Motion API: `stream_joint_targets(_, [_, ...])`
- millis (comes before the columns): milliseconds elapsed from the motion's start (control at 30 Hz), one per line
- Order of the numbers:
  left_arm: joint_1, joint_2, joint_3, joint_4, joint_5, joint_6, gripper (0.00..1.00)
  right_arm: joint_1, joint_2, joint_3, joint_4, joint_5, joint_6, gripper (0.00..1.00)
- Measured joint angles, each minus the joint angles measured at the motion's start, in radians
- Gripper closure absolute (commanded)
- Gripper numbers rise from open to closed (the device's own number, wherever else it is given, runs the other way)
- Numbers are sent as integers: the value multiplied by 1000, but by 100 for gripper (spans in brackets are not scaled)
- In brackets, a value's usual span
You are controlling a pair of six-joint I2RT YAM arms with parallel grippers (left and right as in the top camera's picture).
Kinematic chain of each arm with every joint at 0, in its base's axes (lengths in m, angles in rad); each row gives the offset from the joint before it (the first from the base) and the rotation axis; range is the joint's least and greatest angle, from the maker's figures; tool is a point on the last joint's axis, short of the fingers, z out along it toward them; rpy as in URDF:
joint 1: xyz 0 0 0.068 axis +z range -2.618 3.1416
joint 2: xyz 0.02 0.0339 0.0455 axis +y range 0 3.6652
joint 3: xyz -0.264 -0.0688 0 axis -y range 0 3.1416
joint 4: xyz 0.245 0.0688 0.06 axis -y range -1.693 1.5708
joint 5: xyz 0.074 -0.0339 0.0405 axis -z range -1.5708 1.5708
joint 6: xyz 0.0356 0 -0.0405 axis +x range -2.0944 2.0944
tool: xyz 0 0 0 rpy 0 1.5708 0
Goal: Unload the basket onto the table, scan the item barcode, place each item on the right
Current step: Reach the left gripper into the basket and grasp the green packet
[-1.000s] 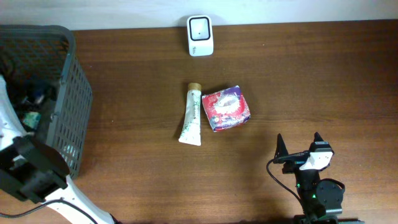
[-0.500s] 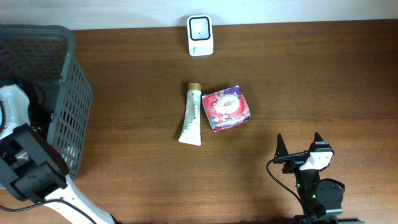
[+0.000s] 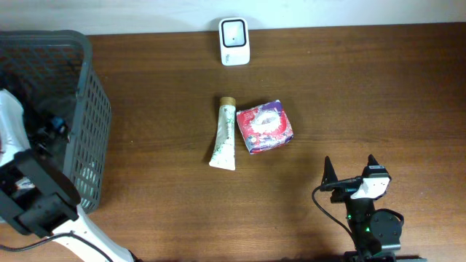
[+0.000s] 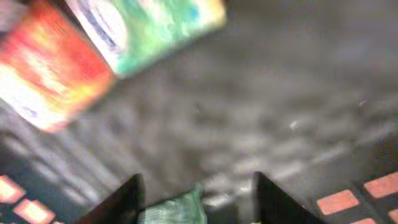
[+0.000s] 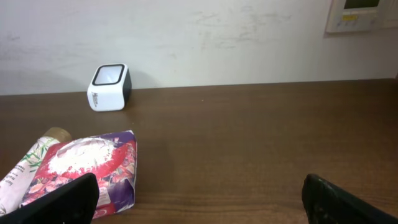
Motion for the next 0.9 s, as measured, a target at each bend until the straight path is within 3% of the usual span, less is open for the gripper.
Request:
stream_joint_targets(100, [-1,0,48,67,-195,63,40,0,0,0,0,0,0,1])
stream_joint_targets(200, [-1,-3,-40,238,-262,248,35,0,0,0,0,0,0,1])
stream_joint_targets(333, [-1,-6,-271,433,-260,434,31,0,0,0,0,0,0,1])
stream_joint_targets(433, [-1,-6,-289,503,-210,530,32,0,0,0,0,0,0,1])
stream_joint_targets(600, [-1,-6,-293,581,-233,618,40,0,0,0,0,0,0,1])
stream_joint_targets(700, [-1,-6,-294,594,-234,694,37,0,0,0,0,0,0,1])
stream_joint_targets(767, [-5,-6,-294,613,-237,719,41,0,0,0,0,0,0,1])
stream_joint_targets(867, [-9,-6,-296,637,-237,735,74,0,0,0,0,0,0,1])
stream_joint_targets(900, [-9,-6,-298,642,-237,740,96,0,0,0,0,0,0,1])
